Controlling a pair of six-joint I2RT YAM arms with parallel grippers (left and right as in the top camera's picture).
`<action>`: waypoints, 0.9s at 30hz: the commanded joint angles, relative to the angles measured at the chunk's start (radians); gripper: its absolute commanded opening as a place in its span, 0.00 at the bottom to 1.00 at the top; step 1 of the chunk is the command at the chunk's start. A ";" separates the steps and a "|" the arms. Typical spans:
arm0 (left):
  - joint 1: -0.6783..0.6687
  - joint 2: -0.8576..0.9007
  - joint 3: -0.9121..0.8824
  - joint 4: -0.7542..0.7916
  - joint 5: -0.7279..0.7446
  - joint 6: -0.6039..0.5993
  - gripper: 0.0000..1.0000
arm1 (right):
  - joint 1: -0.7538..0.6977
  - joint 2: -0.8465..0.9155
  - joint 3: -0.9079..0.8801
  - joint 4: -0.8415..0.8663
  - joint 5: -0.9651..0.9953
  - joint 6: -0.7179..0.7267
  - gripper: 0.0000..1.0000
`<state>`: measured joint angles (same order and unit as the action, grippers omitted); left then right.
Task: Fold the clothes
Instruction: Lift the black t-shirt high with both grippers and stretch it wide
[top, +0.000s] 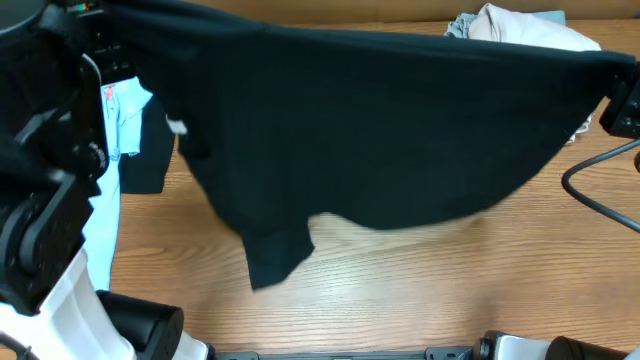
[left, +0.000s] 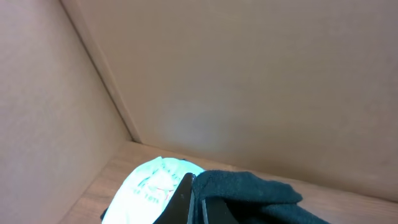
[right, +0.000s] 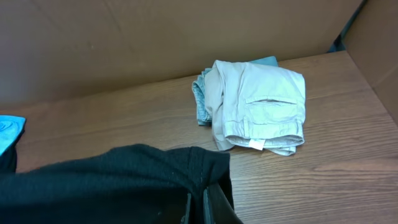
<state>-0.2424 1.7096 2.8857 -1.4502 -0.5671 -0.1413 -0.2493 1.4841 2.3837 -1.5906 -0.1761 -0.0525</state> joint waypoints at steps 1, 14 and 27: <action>0.008 -0.032 0.010 0.035 -0.124 -0.039 0.04 | -0.023 0.015 0.012 0.006 0.071 -0.001 0.04; 0.008 -0.152 0.011 0.075 -0.124 -0.039 0.04 | -0.023 -0.048 0.013 0.003 0.070 0.003 0.04; 0.008 -0.180 0.010 0.126 -0.121 0.019 0.04 | -0.021 -0.126 0.012 0.102 0.069 -0.001 0.04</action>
<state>-0.2424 1.4944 2.8895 -1.3529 -0.5972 -0.1539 -0.2489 1.3060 2.3993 -1.5120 -0.1940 -0.0532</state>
